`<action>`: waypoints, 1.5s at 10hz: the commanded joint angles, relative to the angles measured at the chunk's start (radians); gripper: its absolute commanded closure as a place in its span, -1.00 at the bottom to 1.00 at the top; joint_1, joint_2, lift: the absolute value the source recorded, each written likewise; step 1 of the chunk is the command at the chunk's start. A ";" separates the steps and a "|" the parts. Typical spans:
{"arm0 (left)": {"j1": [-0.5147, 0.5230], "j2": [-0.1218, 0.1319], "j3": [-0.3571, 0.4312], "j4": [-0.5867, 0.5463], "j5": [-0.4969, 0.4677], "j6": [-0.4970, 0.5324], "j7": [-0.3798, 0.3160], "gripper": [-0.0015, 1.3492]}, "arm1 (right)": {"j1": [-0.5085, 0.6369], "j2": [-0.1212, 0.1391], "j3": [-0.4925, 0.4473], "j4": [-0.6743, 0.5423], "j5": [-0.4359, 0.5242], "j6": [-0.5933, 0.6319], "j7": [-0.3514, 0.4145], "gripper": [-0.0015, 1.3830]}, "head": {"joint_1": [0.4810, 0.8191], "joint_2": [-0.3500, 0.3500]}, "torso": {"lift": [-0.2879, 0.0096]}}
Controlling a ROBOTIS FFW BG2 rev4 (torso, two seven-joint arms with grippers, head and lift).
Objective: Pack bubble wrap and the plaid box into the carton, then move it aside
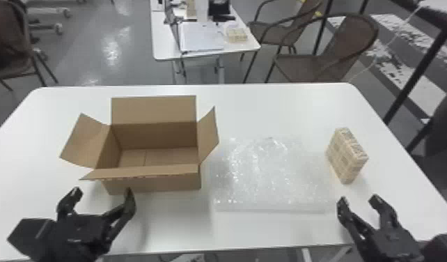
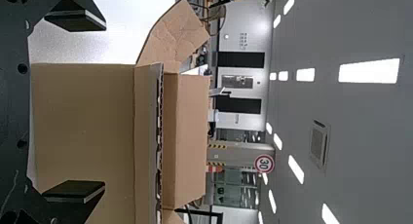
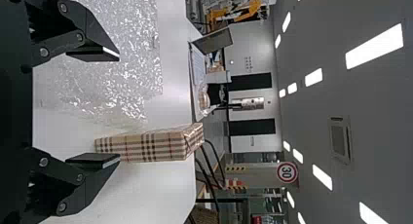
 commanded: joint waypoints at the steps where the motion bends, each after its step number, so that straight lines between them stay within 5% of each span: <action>1: 0.000 -0.003 0.003 0.000 0.006 0.000 0.000 -0.78 | -0.003 0.001 0.000 0.000 0.001 0.002 0.000 -0.25 | 0.27 -0.05 | -0.18; 7: -0.018 -0.003 0.157 -0.067 0.058 0.089 -0.008 -0.78 | -0.008 0.001 0.000 -0.003 -0.002 0.014 0.002 -0.25 | 0.27 0.14 | -0.18; 11: -0.198 -0.003 0.364 -0.161 0.043 0.368 -0.229 -0.73 | -0.020 0.001 0.006 0.002 -0.002 0.016 0.002 -0.25 | 0.27 0.39 | -0.18; 15: -0.293 -0.003 0.335 -0.163 0.188 0.621 -0.265 -0.70 | -0.029 0.001 0.014 0.011 -0.002 0.019 0.002 -0.25 | 0.27 0.44 | -0.18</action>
